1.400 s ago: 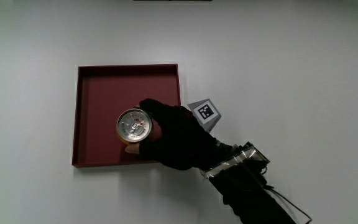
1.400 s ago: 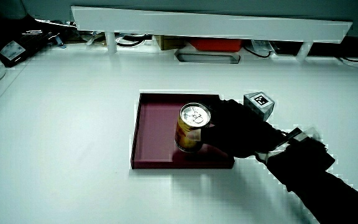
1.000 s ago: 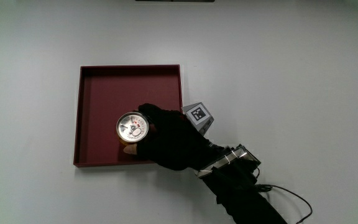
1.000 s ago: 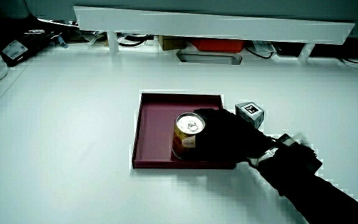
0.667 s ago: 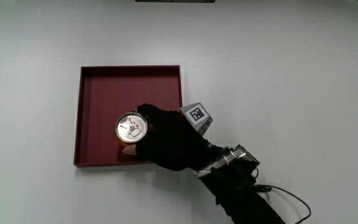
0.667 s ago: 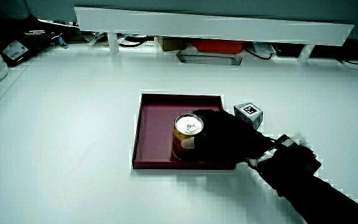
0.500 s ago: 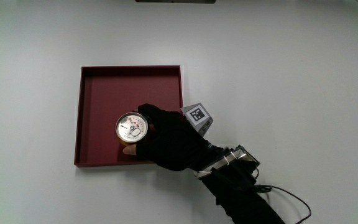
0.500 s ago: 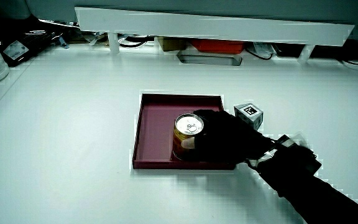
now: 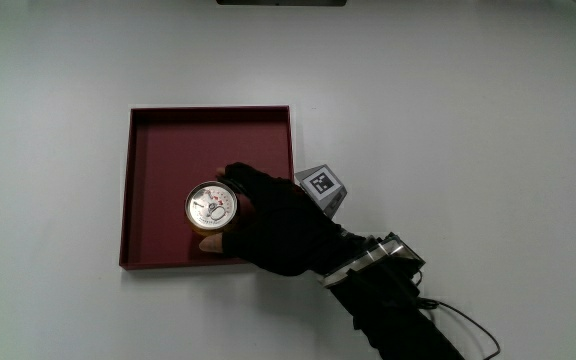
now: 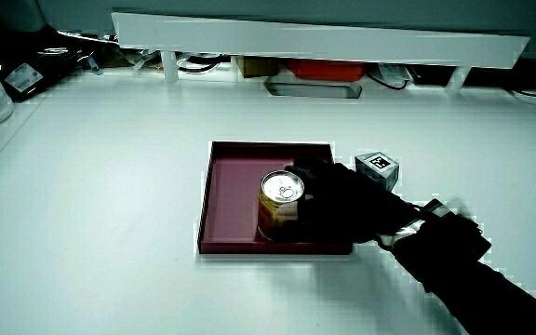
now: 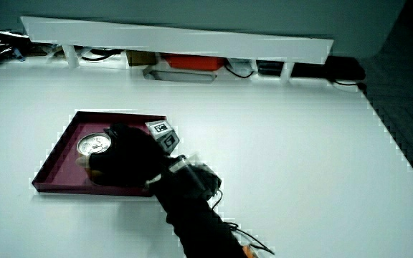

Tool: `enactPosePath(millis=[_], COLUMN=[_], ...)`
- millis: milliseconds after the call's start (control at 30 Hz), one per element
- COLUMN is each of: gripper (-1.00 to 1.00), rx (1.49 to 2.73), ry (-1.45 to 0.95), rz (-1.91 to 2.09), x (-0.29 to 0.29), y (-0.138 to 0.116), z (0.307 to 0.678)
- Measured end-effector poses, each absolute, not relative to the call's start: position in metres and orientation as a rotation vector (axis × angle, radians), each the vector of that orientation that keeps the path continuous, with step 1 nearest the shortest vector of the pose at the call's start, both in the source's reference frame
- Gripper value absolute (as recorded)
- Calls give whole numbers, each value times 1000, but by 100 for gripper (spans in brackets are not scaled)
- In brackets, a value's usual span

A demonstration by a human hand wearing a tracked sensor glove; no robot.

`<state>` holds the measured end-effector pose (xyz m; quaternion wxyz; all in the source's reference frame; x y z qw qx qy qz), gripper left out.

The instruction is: Place red bull into plate

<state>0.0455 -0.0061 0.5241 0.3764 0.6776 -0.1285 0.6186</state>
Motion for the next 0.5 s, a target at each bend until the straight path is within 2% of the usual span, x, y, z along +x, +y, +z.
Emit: enactPosePath(millis=[100, 300, 500], gripper=[-77, -100, -100], rx=[1682, 1679, 1696], ry=[-366, -446, -472], rz=[1588, 1511, 1419], x=[50, 66, 89], y=[-9, -13, -16], z=[515, 476, 439])
